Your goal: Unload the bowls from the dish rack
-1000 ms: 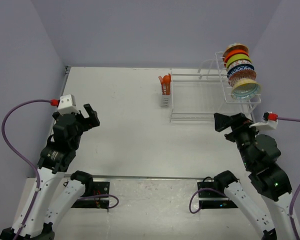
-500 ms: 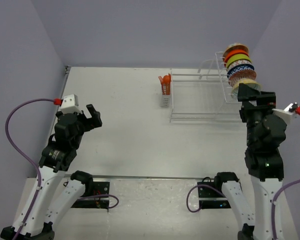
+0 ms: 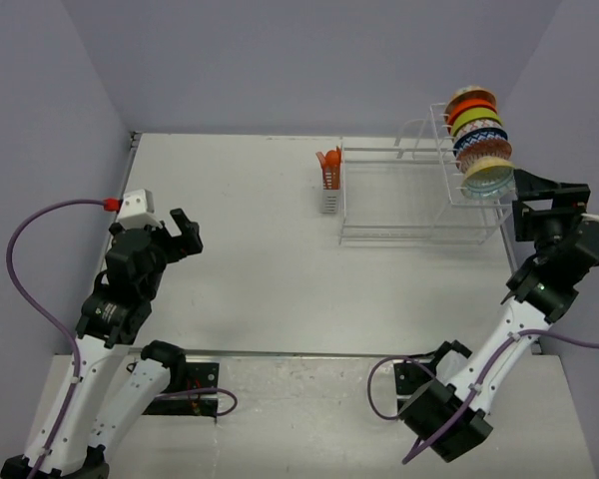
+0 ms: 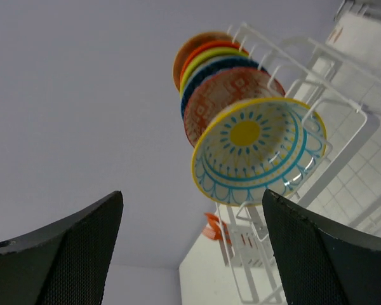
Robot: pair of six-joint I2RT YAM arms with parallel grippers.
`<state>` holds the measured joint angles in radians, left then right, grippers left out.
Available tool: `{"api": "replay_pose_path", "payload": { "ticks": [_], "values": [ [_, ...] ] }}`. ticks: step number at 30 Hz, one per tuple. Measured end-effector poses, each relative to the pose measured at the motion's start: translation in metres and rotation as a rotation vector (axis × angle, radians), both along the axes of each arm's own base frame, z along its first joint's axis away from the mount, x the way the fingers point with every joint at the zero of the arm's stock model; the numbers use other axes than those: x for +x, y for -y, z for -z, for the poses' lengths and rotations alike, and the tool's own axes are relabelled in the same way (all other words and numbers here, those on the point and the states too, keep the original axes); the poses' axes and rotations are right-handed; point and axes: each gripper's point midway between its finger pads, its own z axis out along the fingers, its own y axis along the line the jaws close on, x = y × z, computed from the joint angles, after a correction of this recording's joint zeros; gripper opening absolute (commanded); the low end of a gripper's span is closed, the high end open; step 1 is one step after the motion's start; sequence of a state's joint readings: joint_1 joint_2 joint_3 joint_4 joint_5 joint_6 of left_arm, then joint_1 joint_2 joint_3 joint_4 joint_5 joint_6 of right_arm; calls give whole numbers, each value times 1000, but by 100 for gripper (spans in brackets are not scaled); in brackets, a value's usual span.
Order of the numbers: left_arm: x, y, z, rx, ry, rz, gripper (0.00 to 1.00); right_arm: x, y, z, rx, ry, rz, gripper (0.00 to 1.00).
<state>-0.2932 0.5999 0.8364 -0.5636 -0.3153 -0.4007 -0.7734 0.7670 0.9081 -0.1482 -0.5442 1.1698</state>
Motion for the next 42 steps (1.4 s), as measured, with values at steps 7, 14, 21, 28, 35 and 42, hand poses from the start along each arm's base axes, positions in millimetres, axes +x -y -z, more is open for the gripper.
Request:
{"api": "replay_pose_path", "payload": {
  "ticks": [7, 14, 21, 28, 35, 42],
  "values": [
    [1, 1, 2, 2, -9, 1, 100, 15, -17, 20, 56, -26, -177, 88],
    [1, 1, 2, 0, -8, 6, 100, 31, -22, 25, 77, -45, -241, 83],
    [1, 4, 2, -3, -9, 20, 100, 46, -13, 32, 90, -63, -219, 78],
    [1, 5, 2, -3, -7, 24, 100, 56, 1, 32, 99, -71, -151, 75],
    [0, -2, 0, 7, 0, -14, 100, 67, 0, 27, 114, -89, -134, 74],
    [-4, -17, 6, 34, -22, -111, 100, 77, -6, 17, 111, -101, -131, 69]
  ]
}}
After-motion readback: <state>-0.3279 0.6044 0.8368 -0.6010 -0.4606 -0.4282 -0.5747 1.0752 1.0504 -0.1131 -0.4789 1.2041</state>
